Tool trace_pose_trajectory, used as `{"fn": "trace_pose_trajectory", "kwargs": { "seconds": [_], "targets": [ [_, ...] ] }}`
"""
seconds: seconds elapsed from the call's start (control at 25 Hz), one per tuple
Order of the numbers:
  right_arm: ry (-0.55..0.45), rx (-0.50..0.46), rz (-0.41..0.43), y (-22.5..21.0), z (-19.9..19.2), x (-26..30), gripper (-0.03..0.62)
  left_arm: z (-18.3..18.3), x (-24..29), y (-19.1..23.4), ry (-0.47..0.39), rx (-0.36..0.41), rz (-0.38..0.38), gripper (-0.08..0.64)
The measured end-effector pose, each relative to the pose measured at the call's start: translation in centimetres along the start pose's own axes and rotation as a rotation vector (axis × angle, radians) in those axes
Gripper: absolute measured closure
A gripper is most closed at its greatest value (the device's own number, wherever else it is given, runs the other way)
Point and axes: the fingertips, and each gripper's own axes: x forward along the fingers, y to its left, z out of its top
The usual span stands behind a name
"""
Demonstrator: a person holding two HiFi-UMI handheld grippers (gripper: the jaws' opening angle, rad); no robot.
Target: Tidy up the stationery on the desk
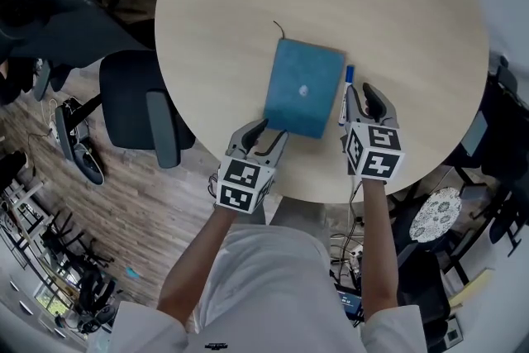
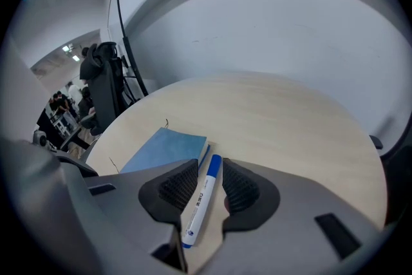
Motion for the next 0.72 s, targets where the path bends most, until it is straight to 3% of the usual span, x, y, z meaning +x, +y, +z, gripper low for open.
{"fn": "trace_pose_trajectory", "kwargs": {
  "seconds": [0.24,0.64,0.72],
  "targets": [
    [0.027,0.019,-0.023,0.0,-2.8,-0.2,0.460,0.5,0.0,-0.9,-0.041,0.001,0.016,0.489],
    [0.124,0.053,-0.019,0.9,-7.1,1.3,0.460,-0.2,0.7,-2.0,-0.016,0.037,-0.026,0.495],
    [0.125,0.071,-0.017,1.1,-7.3,1.3,0.499,-0.5,0.6,-2.0,-0.010,0.040,-0.030,0.495]
  ]
}}
